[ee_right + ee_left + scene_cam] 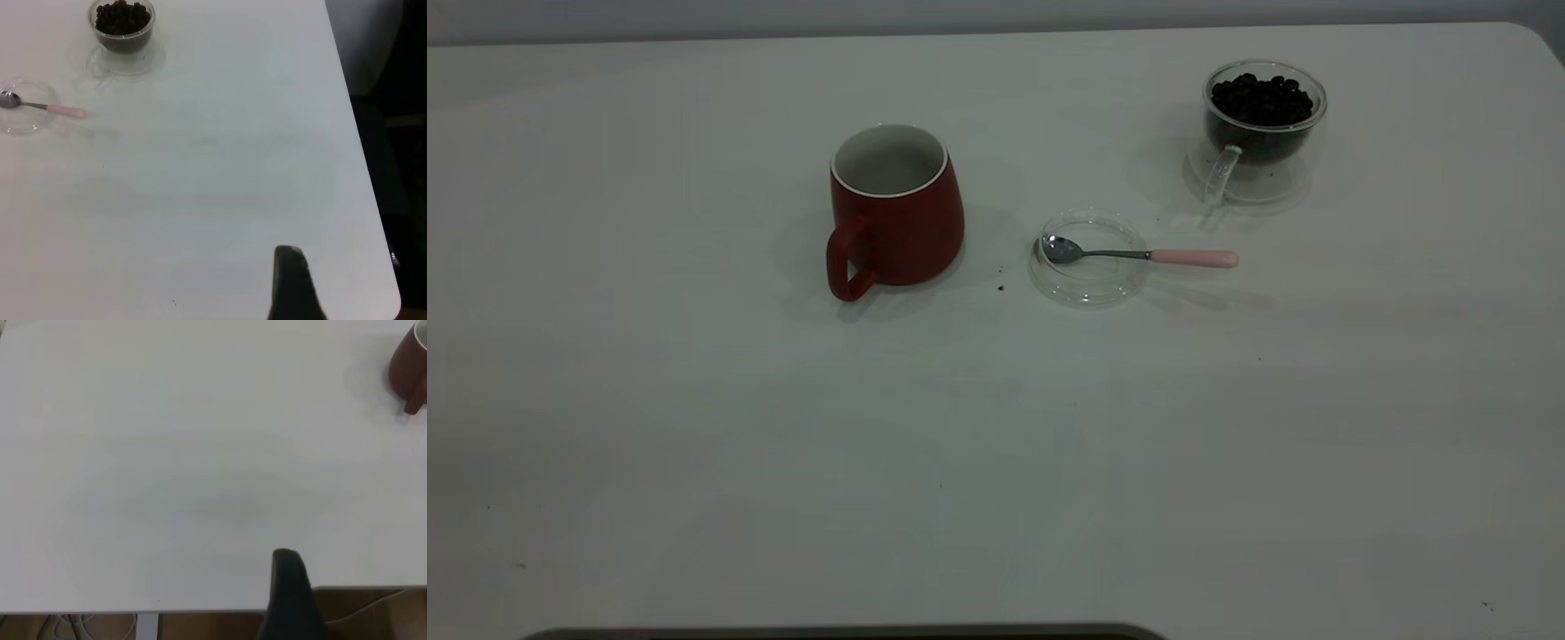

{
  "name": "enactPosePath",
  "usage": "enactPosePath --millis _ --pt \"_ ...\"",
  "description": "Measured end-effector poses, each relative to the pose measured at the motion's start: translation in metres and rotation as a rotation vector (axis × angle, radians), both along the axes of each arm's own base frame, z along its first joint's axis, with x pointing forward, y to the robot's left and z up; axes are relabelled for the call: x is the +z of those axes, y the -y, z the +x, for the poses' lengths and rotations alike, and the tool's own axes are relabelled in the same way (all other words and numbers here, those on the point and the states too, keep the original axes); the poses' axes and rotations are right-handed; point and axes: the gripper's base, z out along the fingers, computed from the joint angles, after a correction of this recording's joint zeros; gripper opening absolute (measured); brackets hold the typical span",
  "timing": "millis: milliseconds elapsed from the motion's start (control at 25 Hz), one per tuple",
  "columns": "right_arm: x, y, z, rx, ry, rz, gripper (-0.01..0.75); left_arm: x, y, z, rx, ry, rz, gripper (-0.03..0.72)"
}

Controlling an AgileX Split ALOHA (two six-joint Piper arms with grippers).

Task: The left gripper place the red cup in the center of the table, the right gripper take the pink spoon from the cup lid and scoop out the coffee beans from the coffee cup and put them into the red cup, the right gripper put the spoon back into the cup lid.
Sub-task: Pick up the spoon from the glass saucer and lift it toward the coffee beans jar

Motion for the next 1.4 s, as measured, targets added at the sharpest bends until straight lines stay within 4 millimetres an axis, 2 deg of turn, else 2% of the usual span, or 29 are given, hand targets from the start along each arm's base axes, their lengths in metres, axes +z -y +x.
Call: enactPosePath --millis 1400 --pt "0.0 0.0 0.0 0.0 0.0 0.0 0.512 -0.0001 0.0049 -0.0002 -0.05 -0.002 -0.024 0.569"
